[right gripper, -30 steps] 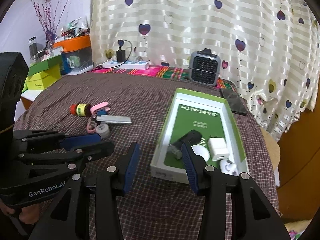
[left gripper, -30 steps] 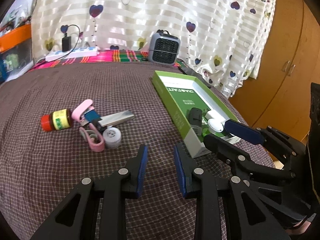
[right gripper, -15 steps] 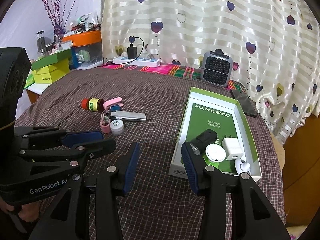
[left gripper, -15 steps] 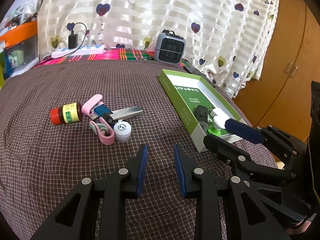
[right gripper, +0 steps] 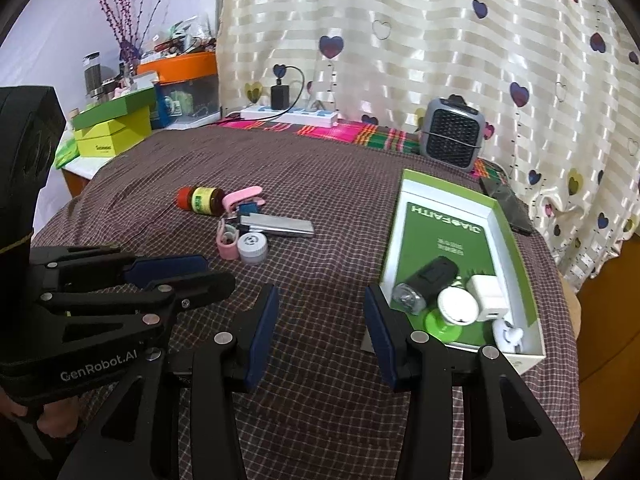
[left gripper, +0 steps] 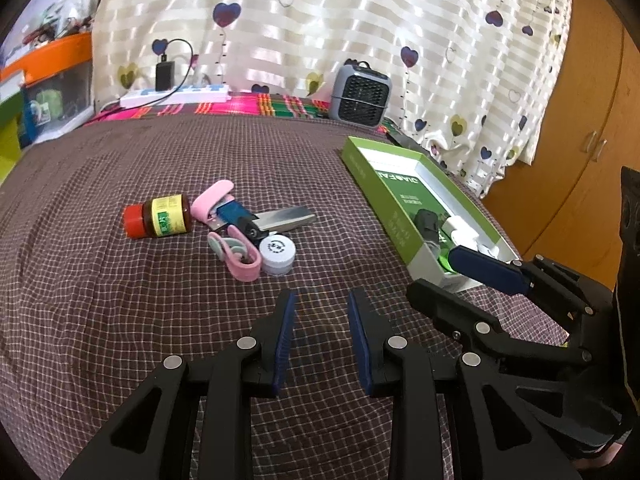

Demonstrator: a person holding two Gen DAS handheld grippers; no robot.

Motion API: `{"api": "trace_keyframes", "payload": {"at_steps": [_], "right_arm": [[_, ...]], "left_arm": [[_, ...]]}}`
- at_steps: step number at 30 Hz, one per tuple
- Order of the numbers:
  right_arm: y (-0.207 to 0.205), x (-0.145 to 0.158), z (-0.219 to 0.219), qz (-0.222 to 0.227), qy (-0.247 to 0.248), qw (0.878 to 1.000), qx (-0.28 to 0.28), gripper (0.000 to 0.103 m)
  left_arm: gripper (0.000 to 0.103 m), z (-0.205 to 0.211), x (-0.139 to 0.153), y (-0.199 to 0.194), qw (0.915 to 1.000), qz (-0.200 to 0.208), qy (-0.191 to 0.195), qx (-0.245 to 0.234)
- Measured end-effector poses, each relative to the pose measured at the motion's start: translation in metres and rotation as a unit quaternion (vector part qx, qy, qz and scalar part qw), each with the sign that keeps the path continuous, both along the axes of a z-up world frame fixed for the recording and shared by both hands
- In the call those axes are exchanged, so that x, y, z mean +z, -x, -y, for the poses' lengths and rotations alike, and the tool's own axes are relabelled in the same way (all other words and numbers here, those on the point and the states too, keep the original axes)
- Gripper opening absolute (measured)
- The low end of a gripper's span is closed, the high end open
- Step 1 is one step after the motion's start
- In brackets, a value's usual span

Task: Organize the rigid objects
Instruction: 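Open the left tool to release the torch and withdraw both tools from the box, then move both tools over the remaining items beside the bottle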

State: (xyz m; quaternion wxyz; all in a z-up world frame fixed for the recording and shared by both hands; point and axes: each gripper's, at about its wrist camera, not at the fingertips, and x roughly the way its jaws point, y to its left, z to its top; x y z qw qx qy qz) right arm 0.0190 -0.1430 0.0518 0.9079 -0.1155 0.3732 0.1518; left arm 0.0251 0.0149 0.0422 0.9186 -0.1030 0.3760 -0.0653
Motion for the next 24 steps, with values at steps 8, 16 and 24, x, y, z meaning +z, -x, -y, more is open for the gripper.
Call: {"api": "trace_keyframes", "payload": {"at_steps": [8, 16, 24], "right_arm": [[-0.006, -0.009, -0.005, -0.013, -0.005, 1.0, 0.012, 0.045], [-0.011, -0.015, -0.009, -0.021, -0.013, 0.999, 0.021, 0.045], [-0.012, -0.018, -0.011, -0.025, -0.019, 0.999, 0.026, 0.045]], "left_arm": [[0.027, -0.012, -0.009, -0.005, 0.9999, -0.009, 0.003, 0.01], [0.033, -0.033, -0.014, -0.013, 0.9987, -0.012, 0.007, 0.049], [0.037, -0.042, -0.016, -0.015, 0.9979, -0.016, 0.007, 0.063]]}}
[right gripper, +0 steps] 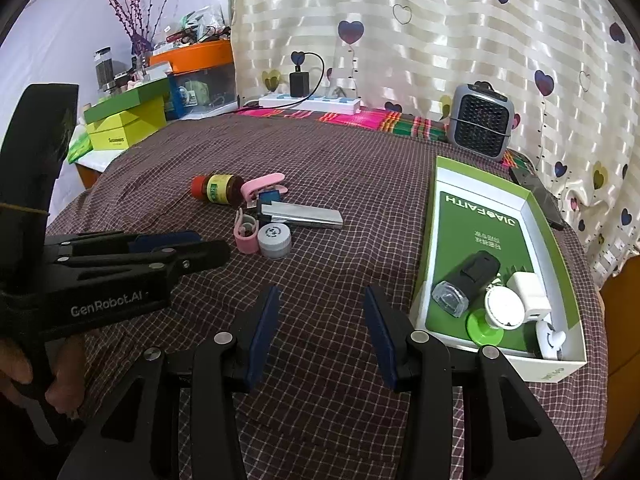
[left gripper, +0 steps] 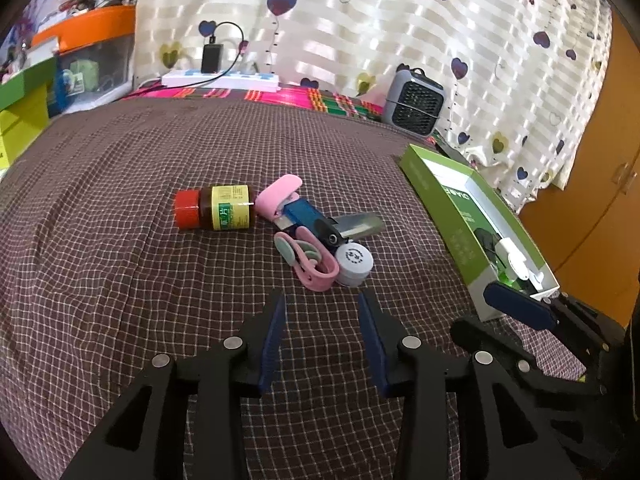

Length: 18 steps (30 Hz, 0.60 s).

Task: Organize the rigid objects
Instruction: 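Move both tools over the remaining items beside the bottle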

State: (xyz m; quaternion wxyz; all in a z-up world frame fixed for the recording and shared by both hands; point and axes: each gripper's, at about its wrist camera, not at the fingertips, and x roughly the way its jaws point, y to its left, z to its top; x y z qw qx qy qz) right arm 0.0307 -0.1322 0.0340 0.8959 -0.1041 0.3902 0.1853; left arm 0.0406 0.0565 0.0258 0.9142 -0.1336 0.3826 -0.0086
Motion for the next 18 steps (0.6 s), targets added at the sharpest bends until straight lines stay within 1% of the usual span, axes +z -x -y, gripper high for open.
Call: {"api": "trace_keyframes", "payload": {"at_steps": [9, 12, 18], "right_arm": [[0.002, 0.001, 0.002, 0.003, -0.003, 1.0, 0.002, 0.045], [0.0, 0.001, 0.005, 0.003, -0.003, 1.0, -0.002, 0.045], [-0.004, -0.001, 0.007, 0.0, 0.0, 1.0, -0.005, 0.045]], "left_arm": [[0.037, 0.001, -0.005, -0.025, 0.9998, -0.007, -0.015, 0.009], [0.037, -0.001, -0.009, -0.037, 0.9997, -0.015, -0.011, 0.015], [0.037, -0.006, -0.011, -0.044, 0.9996, -0.018, 0.001, 0.022]]}}
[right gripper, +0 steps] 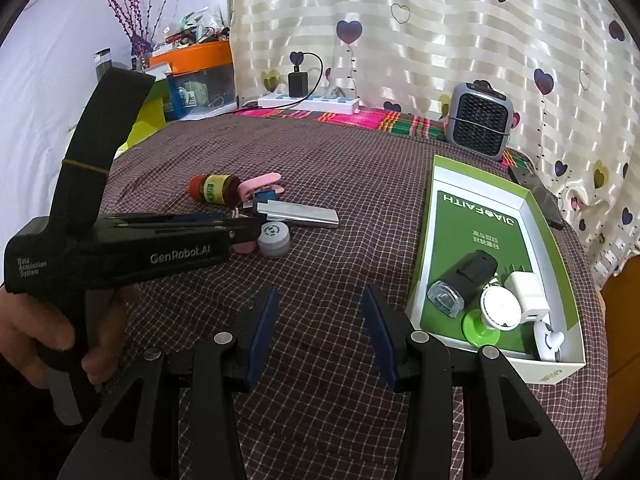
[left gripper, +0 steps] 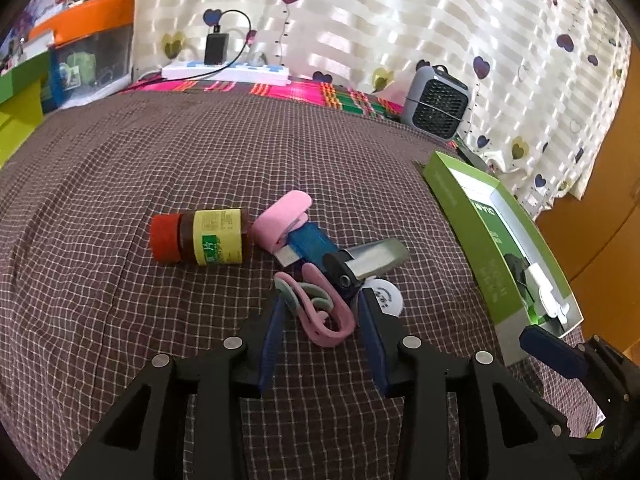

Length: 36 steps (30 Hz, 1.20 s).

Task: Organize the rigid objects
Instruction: 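Move both tools over the remaining items beside the bottle, then grasp the pink clip with the left tool while the right tool grasps the silver pen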

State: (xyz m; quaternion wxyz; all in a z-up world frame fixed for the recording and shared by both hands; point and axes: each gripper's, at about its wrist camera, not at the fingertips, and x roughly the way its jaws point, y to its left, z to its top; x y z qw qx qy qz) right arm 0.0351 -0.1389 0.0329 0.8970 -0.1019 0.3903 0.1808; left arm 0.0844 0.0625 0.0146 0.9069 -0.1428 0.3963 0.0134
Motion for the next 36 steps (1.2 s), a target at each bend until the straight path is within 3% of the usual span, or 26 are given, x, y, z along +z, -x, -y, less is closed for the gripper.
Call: {"api": "trace_keyframes", "payload": {"at_steps": [3, 12, 14, 15, 19, 26, 31, 36], "right_arm": [[-0.003, 0.0, 0.0, 0.0, 0.001, 1.0, 0.0, 0.045], [-0.015, 0.0, -0.002, 0.001, 0.001, 1.0, 0.0, 0.045], [-0.02, 0.001, -0.004, 0.002, 0.003, 1.0, 0.001, 0.045], [-0.022, 0.002, -0.005, 0.002, 0.003, 1.0, 0.001, 0.045], [-0.034, 0.001, -0.009, -0.007, 0.001, 1.0, 0.004, 0.045], [-0.057, -0.006, -0.025, -0.01, 0.082, 0.996, 0.031, 0.045], [-0.075, -0.016, -0.039, -0.024, 0.145, 0.986, 0.078, 0.045], [-0.082, -0.027, -0.055, -0.036, 0.178, 0.975, 0.125, 0.045]], "left_arm": [[0.037, -0.006, -0.001, 0.0, 0.9999, -0.003, 0.01, 0.001], [0.037, -0.015, -0.003, 0.006, 0.9998, -0.011, -0.014, 0.012], [0.032, -0.012, -0.003, 0.003, 0.9998, -0.011, -0.015, 0.006], [0.023, -0.01, -0.003, 0.001, 0.9998, -0.01, -0.015, 0.0], [0.021, -0.01, -0.004, -0.002, 0.9999, -0.009, -0.007, -0.011], [0.02, -0.018, -0.005, 0.006, 0.9999, -0.005, 0.005, -0.011], [0.02, -0.02, -0.005, 0.009, 0.9999, -0.003, 0.009, -0.013], [0.021, -0.024, -0.007, 0.011, 0.9997, -0.001, 0.021, -0.014]]}}
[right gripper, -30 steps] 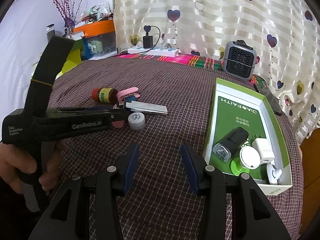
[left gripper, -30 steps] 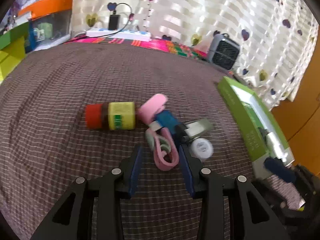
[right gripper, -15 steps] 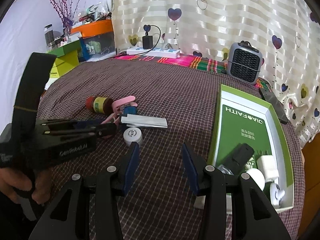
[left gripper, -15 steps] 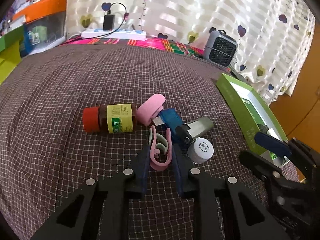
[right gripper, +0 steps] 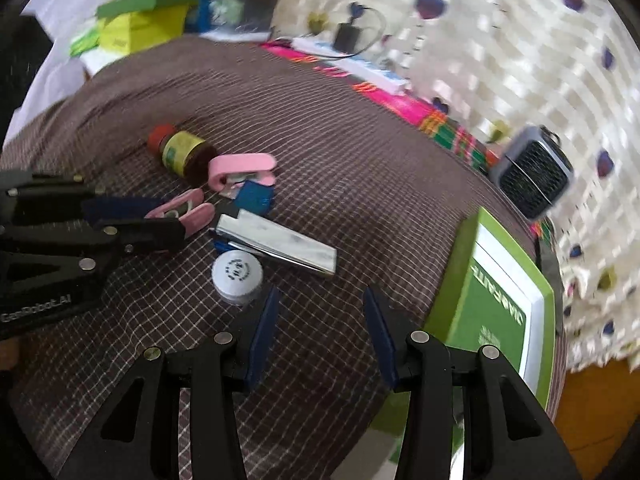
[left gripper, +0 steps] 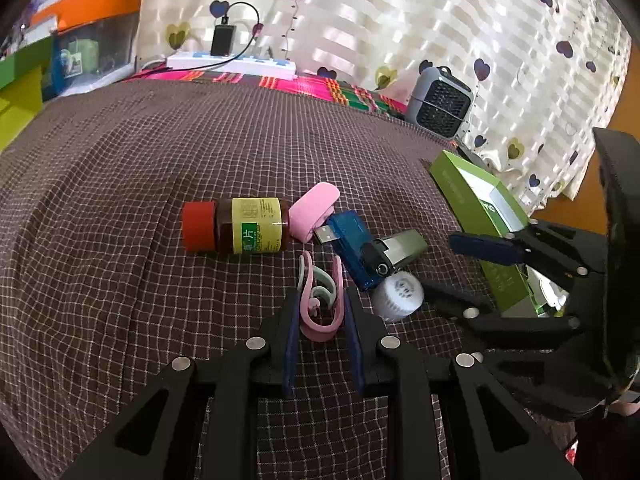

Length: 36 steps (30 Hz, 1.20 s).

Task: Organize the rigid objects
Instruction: 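Grasp the pink clip with the left tool while the right tool grasps the silver pen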

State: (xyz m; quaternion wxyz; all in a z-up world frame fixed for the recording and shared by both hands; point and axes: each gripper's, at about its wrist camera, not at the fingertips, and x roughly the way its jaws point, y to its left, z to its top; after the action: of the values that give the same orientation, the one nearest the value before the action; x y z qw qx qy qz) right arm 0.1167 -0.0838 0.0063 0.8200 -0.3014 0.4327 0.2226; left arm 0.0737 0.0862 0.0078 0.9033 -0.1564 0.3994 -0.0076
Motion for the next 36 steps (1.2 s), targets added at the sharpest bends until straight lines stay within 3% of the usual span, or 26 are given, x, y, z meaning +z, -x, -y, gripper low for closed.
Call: {"api": "trace_keyframes", "payload": {"at_steps": [6, 16, 22, 24, 27, 32, 34, 36], "right_arm": [[0.001, -0.009, -0.019, 0.012, 0.026, 0.998, 0.049, 0.045], [-0.008, -0.007, -0.031, 0.017, 0.025, 0.997, 0.068, 0.045], [-0.014, -0.005, -0.027, -0.001, -0.007, 0.998, 0.055, 0.019], [-0.015, -0.002, -0.024, -0.005, -0.016, 0.999, 0.051, 0.005], [-0.015, 0.002, -0.021, -0.009, -0.029, 0.999, 0.043, 0.004], [-0.016, 0.004, -0.024, 0.0, -0.015, 0.999, 0.052, 0.006], [-0.011, 0.004, -0.028, 0.016, 0.006, 0.997, 0.074, 0.019], [-0.01, 0.002, -0.033, 0.013, 0.024, 0.995, 0.093, 0.044]], "left_arm": [[0.021, -0.003, -0.002, 0.0, 0.9999, 0.0, 0.014, -0.002], [0.021, -0.004, -0.003, 0.0, 0.9997, 0.001, 0.024, -0.005], [0.021, -0.005, -0.004, 0.0, 0.9996, 0.002, 0.027, -0.005], [0.021, -0.005, -0.004, 0.0, 0.9996, 0.002, 0.026, -0.005], [0.021, -0.005, -0.003, 0.0, 0.9996, 0.001, 0.026, -0.005], [0.021, -0.007, -0.003, 0.0, 0.9995, 0.002, 0.03, -0.005], [0.021, -0.007, -0.002, 0.0, 0.9996, 0.002, 0.029, -0.005], [0.021, -0.007, -0.002, 0.001, 0.9995, 0.002, 0.03, -0.005]]}}
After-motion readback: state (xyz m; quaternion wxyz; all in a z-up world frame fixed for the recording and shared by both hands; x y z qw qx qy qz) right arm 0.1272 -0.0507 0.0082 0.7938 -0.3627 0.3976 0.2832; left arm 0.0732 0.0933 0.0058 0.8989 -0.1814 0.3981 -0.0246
